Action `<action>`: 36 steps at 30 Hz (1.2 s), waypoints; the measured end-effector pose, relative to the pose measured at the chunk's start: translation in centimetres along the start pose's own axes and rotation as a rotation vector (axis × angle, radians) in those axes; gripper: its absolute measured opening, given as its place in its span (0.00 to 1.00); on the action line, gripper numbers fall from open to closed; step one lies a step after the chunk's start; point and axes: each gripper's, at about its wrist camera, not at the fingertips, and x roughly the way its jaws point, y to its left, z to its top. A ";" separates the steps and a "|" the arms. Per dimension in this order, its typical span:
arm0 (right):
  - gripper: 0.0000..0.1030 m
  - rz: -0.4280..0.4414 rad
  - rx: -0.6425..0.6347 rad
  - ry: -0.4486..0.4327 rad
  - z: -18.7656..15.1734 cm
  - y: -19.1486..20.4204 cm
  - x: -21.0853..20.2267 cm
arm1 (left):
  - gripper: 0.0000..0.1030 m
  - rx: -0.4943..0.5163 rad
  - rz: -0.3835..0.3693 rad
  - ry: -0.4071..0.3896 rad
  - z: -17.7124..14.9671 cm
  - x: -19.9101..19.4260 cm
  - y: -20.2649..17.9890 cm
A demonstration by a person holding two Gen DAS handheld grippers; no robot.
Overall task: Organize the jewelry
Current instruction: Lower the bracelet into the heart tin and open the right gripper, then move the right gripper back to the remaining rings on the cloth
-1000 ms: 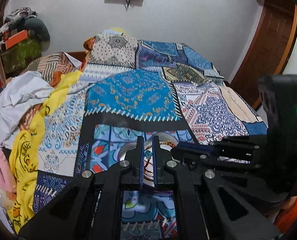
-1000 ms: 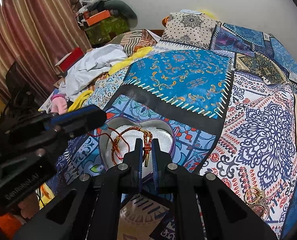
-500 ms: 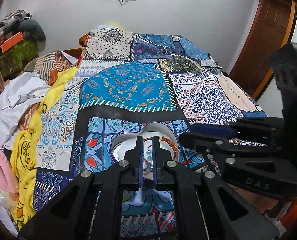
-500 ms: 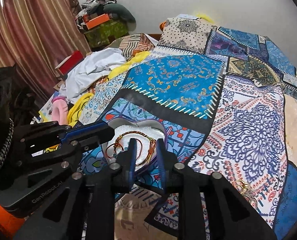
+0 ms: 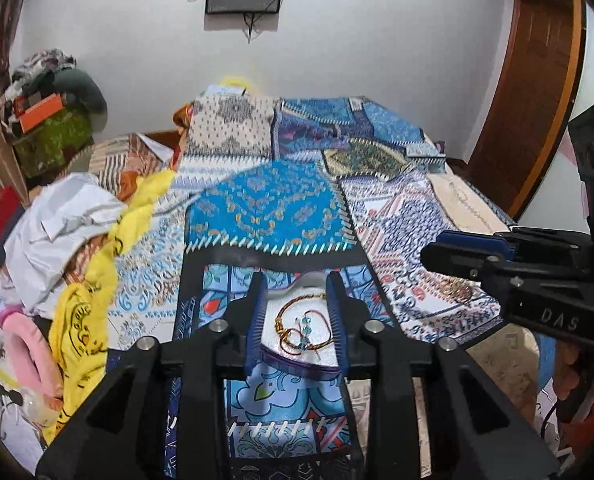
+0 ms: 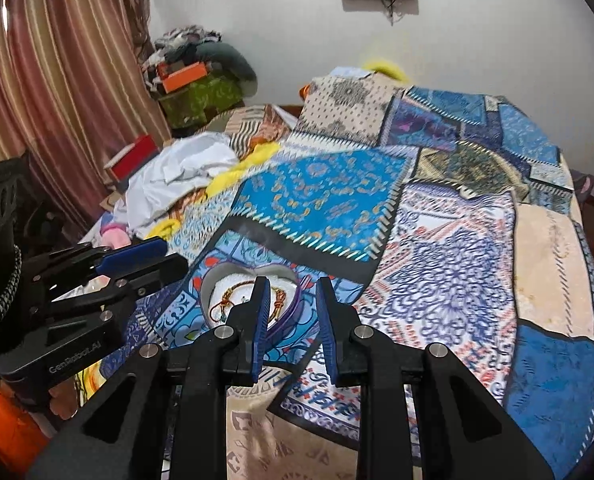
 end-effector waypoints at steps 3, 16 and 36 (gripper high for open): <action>0.25 -0.029 0.009 -0.033 0.1 -0.6 -1.5 | 0.41 0.016 -0.001 -0.029 0.3 -0.9 -0.9; 0.51 -0.189 0.082 -0.173 -1.0 -4.8 -7.5 | 0.63 0.052 -0.058 -0.072 1.5 -1.8 -5.2; 0.51 -0.259 0.172 -0.006 -7.0 -10.8 -5.4 | 0.63 0.096 -0.206 0.133 -1.3 4.9 -11.2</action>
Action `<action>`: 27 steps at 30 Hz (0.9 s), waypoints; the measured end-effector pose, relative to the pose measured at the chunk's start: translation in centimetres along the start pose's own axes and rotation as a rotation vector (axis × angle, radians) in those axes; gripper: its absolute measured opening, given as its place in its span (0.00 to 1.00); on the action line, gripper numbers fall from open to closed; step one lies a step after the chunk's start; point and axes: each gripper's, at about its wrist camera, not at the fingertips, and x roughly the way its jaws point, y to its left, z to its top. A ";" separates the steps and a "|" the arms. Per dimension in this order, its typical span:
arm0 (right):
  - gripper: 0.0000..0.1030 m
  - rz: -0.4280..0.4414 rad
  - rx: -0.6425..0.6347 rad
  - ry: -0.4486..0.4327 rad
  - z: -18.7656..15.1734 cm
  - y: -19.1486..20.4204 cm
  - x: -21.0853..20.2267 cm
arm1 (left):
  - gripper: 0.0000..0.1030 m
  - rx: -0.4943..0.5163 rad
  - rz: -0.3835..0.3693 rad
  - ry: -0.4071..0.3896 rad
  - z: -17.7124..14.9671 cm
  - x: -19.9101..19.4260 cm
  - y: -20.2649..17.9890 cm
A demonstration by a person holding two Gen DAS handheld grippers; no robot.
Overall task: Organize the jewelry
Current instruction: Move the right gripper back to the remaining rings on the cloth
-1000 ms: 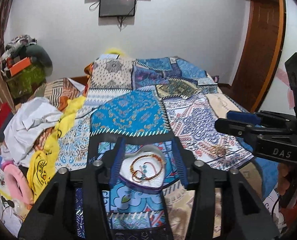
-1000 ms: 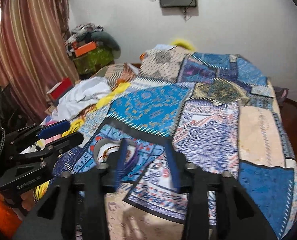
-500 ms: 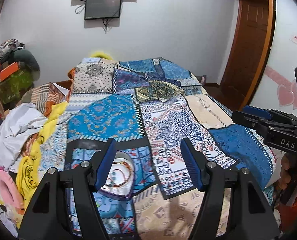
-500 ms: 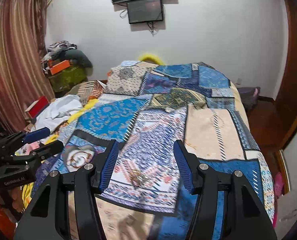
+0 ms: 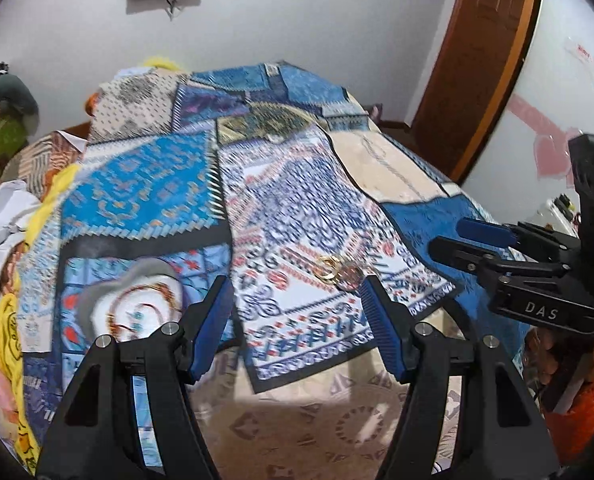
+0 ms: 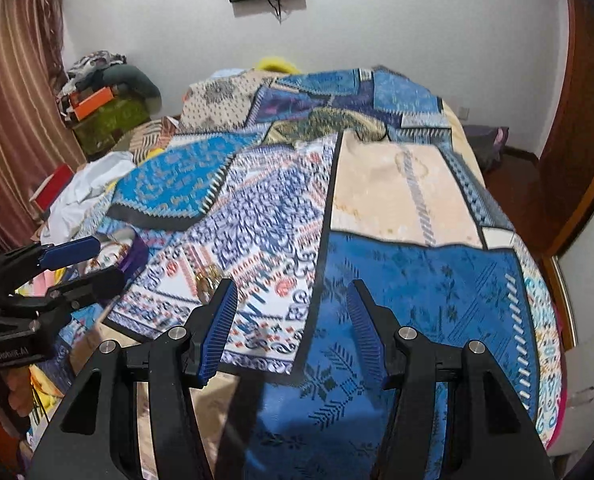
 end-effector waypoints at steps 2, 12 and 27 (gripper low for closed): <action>0.51 0.007 0.004 0.010 -0.4 -0.4 0.3 | 0.63 0.006 -0.015 0.021 -0.2 0.9 -0.5; 0.51 0.035 0.022 0.031 -0.9 -1.4 1.1 | 0.38 0.029 -0.090 0.084 -0.4 4.3 -2.1; 0.51 0.068 0.011 0.054 -1.2 -1.4 2.4 | 0.20 0.003 -0.132 0.087 0.0 6.1 -1.9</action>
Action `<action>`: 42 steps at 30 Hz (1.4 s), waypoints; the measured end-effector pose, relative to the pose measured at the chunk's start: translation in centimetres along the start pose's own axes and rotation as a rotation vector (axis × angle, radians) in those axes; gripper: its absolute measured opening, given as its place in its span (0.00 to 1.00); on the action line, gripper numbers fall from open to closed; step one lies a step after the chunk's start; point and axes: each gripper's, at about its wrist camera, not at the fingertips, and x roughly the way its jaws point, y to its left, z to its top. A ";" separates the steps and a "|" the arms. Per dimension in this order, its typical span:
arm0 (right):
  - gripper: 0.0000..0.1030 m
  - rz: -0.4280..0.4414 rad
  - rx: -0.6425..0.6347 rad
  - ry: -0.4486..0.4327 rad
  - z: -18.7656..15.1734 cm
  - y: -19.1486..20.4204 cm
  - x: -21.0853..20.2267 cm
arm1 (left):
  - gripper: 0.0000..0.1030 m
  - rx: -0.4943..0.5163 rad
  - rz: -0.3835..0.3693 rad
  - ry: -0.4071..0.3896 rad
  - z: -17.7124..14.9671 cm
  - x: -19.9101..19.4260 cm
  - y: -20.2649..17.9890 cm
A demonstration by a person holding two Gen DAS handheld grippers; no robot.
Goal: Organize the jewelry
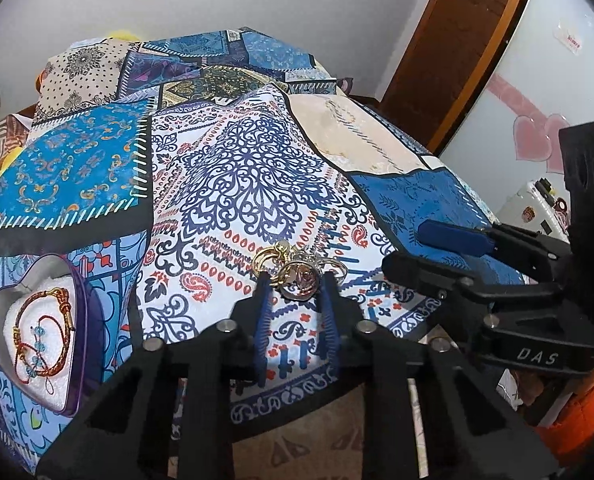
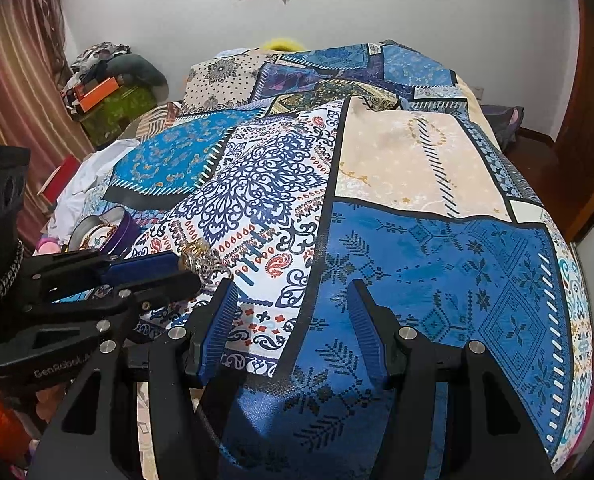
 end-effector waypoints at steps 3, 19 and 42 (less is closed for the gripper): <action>0.51 0.009 -0.004 -0.001 0.0 0.1 0.1 | 0.20 -0.009 -0.010 -0.005 0.0 0.0 0.2; 0.40 0.121 -0.070 0.033 0.7 3.4 2.3 | 0.20 0.005 0.062 -0.060 -0.9 -3.4 1.4; 0.26 0.077 -0.109 0.020 0.6 4.3 2.2 | 0.20 0.000 0.075 -0.094 -0.9 -5.3 1.3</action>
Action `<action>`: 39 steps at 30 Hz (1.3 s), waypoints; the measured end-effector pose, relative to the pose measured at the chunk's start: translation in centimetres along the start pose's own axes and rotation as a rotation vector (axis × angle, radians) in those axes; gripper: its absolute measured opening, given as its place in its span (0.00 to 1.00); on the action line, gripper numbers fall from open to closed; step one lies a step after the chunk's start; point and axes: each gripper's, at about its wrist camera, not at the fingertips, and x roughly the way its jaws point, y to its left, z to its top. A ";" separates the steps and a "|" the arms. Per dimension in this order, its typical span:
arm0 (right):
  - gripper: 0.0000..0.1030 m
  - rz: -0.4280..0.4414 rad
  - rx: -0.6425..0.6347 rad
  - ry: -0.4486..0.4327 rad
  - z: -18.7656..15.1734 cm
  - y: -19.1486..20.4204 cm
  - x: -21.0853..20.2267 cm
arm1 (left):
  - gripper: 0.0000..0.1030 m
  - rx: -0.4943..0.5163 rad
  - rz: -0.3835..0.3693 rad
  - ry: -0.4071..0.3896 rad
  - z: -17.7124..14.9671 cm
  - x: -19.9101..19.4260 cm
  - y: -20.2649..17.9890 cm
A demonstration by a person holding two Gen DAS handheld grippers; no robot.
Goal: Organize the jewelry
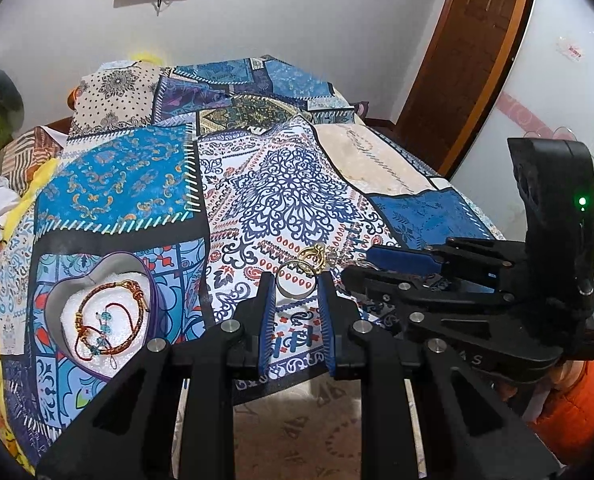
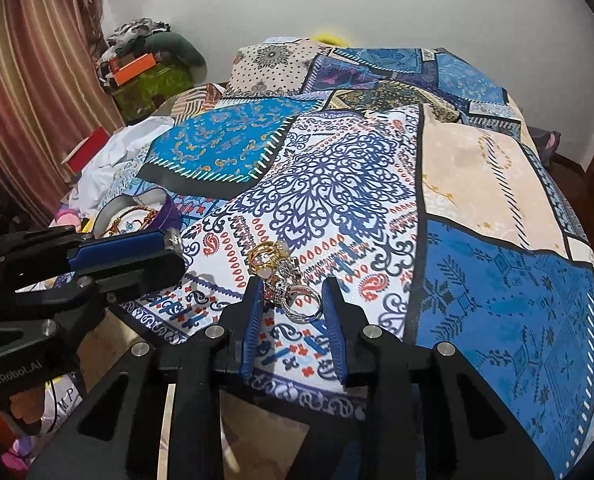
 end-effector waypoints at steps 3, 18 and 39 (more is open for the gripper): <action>0.26 -0.003 0.011 -0.014 0.0 0.0 -0.8 | 0.20 0.001 0.004 -0.011 0.1 -0.6 -0.2; 0.26 0.000 -0.009 -0.126 1.8 2.7 -4.9 | 0.20 -0.008 0.037 -0.095 0.2 -5.0 0.4; 0.26 0.121 -0.110 -0.165 4.4 10.9 -3.8 | 0.20 -0.126 0.161 -0.185 -1.3 -10.2 7.8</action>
